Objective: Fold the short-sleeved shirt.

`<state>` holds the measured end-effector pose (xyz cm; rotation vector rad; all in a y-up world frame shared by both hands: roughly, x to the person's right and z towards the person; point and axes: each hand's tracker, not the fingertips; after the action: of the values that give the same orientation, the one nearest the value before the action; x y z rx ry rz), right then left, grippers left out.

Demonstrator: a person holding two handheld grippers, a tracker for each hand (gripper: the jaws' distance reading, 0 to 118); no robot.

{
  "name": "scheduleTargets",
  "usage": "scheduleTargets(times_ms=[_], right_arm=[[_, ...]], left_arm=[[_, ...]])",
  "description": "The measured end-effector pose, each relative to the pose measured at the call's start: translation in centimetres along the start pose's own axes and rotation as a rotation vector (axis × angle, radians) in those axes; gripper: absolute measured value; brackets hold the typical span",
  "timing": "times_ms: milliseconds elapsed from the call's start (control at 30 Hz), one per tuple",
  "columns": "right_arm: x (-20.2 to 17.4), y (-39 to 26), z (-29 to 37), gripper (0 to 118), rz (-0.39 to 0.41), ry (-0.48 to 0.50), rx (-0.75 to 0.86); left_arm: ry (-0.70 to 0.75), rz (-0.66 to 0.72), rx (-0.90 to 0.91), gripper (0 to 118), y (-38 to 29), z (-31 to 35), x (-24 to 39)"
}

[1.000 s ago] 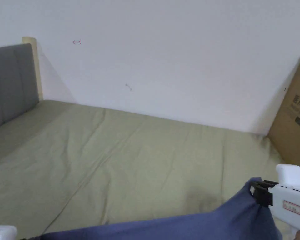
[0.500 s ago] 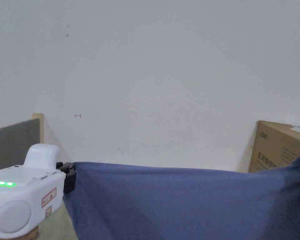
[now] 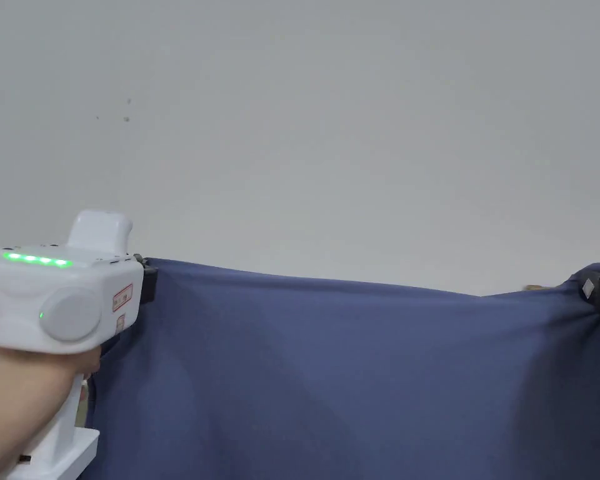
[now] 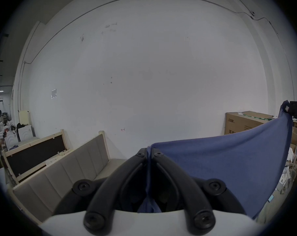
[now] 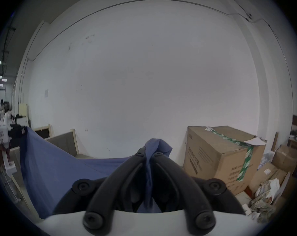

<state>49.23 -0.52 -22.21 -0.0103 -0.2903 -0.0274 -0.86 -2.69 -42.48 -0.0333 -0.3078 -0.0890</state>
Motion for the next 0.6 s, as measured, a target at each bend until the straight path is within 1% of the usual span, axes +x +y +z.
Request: scheduleTargets(times_ms=[133,300,367,400,433,467,500,600], right_arm=[[-0.4,1.5,-5.5,2,0.006,-0.015,0.01],[-0.5,3.8,-11.2,2,-0.008,-0.012,0.054],[-0.5,4.5,-13.3,2,-0.012,-0.028,0.062],[-0.5,4.5,-14.2,2,0.001,-0.04,0.072],[-0.6,4.1,-14.9,2,0.032,-0.055,0.088],[-0.7,3.5,-15.5,2,0.063,-0.075,0.111],[-0.8,2.5,-16.2,2,0.055,-0.092,0.113],[-0.7,-1.3,-17.3,2,0.018,-0.115,0.084]], left_arm=[[0.033,-0.019,0.009,2,0.7,-4.7,0.1],[0.073,-0.03,0.013,2,1.9,-9.7,1.0],[0.093,-0.022,0.042,2,2.4,-11.4,1.4],[0.105,-0.02,0.059,2,2.4,-12.1,1.8],[0.124,-0.022,0.086,3,2.1,-12.5,2.2],[0.15,-0.053,0.115,2,1.5,-13.1,3.0],[0.165,-0.082,0.115,3,0.8,-13.6,3.7],[0.172,-0.049,0.104,3,-2.1,-15.0,4.9]])
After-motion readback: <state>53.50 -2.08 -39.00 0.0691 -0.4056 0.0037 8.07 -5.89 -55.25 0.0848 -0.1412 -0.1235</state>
